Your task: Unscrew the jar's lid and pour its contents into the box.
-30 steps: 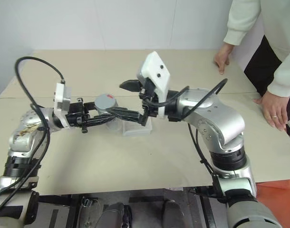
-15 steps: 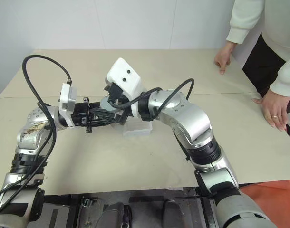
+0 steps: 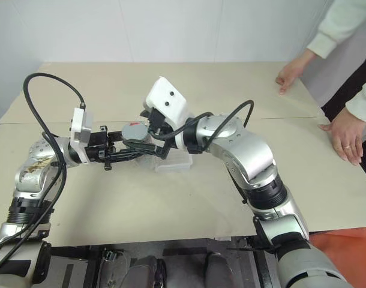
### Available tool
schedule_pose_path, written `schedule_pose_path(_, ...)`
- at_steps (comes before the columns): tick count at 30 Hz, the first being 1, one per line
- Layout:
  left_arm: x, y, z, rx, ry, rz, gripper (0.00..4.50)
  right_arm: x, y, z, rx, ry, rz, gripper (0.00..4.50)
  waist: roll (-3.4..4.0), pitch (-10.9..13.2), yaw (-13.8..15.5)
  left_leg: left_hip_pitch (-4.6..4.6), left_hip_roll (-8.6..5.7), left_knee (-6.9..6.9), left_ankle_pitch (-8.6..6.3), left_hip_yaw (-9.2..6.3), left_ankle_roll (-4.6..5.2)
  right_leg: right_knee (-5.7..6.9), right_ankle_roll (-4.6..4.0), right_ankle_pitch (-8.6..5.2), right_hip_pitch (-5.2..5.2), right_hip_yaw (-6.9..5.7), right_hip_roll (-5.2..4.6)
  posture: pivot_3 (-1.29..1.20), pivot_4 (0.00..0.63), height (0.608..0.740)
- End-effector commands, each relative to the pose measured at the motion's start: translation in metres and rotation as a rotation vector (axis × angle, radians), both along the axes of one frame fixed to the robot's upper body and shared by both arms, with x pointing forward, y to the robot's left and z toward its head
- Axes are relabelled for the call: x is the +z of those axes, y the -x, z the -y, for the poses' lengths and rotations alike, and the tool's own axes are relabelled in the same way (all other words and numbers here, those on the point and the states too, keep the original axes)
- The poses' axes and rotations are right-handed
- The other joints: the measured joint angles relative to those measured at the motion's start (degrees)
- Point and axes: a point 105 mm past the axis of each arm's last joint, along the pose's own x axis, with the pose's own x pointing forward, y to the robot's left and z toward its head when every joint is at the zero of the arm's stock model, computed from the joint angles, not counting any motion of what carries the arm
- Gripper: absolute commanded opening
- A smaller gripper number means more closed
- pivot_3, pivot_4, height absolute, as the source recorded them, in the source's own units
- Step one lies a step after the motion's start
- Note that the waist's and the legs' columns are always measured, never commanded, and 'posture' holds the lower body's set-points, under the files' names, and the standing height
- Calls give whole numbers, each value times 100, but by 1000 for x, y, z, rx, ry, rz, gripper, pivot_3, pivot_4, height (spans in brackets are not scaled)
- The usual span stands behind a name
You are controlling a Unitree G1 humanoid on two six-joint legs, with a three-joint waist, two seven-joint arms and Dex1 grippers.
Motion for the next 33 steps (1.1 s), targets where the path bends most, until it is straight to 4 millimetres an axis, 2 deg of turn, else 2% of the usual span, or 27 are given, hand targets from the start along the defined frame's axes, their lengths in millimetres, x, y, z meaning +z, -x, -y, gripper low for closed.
schedule_pose_path(1, 16, 13, -4, -35, 16, 67, 1985, 20, -14, 31, -119, -54, 62, 4476, 0, 0, 0, 0, 0, 0, 0, 0, 0, 0, 0, 0, 0, 0, 0, 0, 150, 740)
schedule_pose_path(18, 17, 14, -9, -9, 15, 61, 1985, 15, 1, 52, -64, -13, 60, 4476, 0, 0, 4, 0, 0, 0, -1, 0, 1, -2, 0, 0, 0, 1, 0, 0, 150, 740)
schedule_pose_path(24, 13, 7, -3, 7, 25, 57, 1985, 30, 24, 41, 74, -89, 25, 4476, 0, 0, 12, 0, 0, 0, -1, 0, 1, -2, 0, 0, 1, 1, 0, 0, 150, 740)
schedule_pose_path(28, 14, 4, 3, 3, 32, 63, 1985, 31, 28, 28, 95, -108, 5, 4476, 0, 0, 9, 2, 0, 2, 0, 0, 1, 3, 0, 0, 2, 1, 0, 0, 150, 740)
schedule_pose_path(33, 15, 2, 6, -3, 35, 72, 1985, 28, 23, 13, 71, -89, -11, 4476, 0, 0, 7, 1, 0, 1, 0, 1, 0, 1, 0, 0, 1, 1, 0, 0, 150, 740)
